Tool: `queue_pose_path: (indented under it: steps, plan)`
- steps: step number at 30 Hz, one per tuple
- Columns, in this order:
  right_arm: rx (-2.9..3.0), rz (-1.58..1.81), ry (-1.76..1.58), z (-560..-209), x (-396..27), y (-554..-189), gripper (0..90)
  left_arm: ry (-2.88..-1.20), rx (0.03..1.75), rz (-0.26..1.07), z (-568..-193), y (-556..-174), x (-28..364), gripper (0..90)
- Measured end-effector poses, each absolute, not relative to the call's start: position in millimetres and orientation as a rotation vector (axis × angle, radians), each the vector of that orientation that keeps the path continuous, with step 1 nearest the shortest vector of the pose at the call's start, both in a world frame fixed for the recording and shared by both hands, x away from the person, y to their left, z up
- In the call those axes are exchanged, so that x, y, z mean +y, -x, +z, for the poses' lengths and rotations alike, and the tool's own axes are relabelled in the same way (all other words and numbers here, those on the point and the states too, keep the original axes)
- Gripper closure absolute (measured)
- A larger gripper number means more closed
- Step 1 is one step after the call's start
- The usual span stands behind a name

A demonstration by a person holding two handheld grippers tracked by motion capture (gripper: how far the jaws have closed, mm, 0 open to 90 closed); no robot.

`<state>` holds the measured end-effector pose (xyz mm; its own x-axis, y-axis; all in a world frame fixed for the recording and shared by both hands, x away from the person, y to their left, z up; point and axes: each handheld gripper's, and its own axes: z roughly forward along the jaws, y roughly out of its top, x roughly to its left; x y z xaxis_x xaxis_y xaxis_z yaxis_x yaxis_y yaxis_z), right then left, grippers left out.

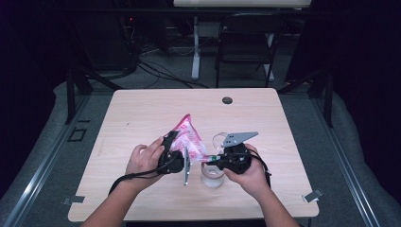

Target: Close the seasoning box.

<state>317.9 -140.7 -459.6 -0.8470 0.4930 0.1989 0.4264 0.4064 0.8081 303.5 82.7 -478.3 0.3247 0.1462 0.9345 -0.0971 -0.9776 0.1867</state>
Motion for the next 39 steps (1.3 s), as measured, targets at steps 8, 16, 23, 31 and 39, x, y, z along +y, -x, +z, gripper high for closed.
queue_pose_path:
  steps: [8,16,23,31,39]
  plan:
    - [2.594,1.413,-0.842,-461.3,-140.2,-318.4,90.0,-2.381,0.019,1.737,-476.3,-302.6,82.2,64.3]
    - [2.598,1.411,-0.841,-461.3,-140.2,-318.4,90.0,-2.376,-0.009,1.756,-477.4,-302.4,81.7,64.3]
    - [2.604,1.408,-0.841,-461.5,-140.5,-318.6,90.0,-2.377,-0.015,1.765,-478.0,-301.5,80.8,64.4]
    - [2.620,1.418,-0.825,-461.4,-139.8,-317.9,90.0,-2.371,-0.025,1.758,-478.7,-302.9,80.0,64.8]
    - [2.652,1.394,-0.791,-460.8,-139.8,-317.7,90.0,-2.381,-0.021,1.757,-478.5,-301.9,78.2,65.3]
